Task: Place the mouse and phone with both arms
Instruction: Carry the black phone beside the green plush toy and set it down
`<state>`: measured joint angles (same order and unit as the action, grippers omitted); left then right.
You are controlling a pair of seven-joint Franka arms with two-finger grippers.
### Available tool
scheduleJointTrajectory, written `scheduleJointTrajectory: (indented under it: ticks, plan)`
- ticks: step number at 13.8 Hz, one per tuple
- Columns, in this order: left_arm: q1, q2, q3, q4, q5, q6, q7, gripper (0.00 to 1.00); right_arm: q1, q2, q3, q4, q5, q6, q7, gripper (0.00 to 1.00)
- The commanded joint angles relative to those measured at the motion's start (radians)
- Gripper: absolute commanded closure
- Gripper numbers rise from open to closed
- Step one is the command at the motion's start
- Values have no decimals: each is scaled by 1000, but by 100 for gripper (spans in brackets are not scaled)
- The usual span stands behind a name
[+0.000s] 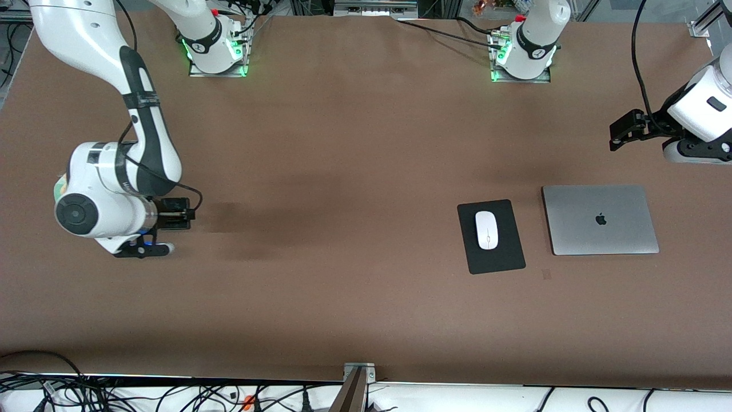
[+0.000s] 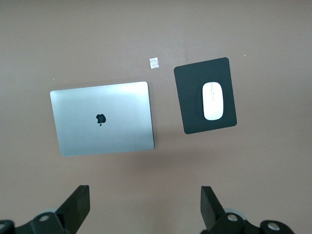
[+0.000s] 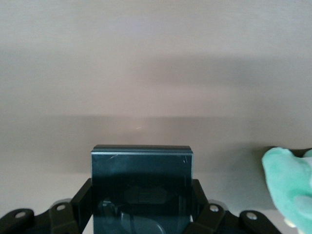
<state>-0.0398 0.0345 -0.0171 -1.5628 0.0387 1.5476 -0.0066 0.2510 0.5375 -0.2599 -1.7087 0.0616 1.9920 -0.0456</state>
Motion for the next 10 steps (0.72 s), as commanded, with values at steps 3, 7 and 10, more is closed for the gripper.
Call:
scheduleJointTrajectory:
  ticks: [3,7,10]
  plan:
    - [-12,35,-6,72,-6,-9,14,0,-59,-79,-15,-271,18,339,-83,74]
    - [-15,35,-10,70,-16,-12,11,0,-88,-77,-10,-387,88,537,-99,74]
    - [-14,35,-10,70,-17,-14,13,0,-87,-85,-6,-463,107,619,-97,74]
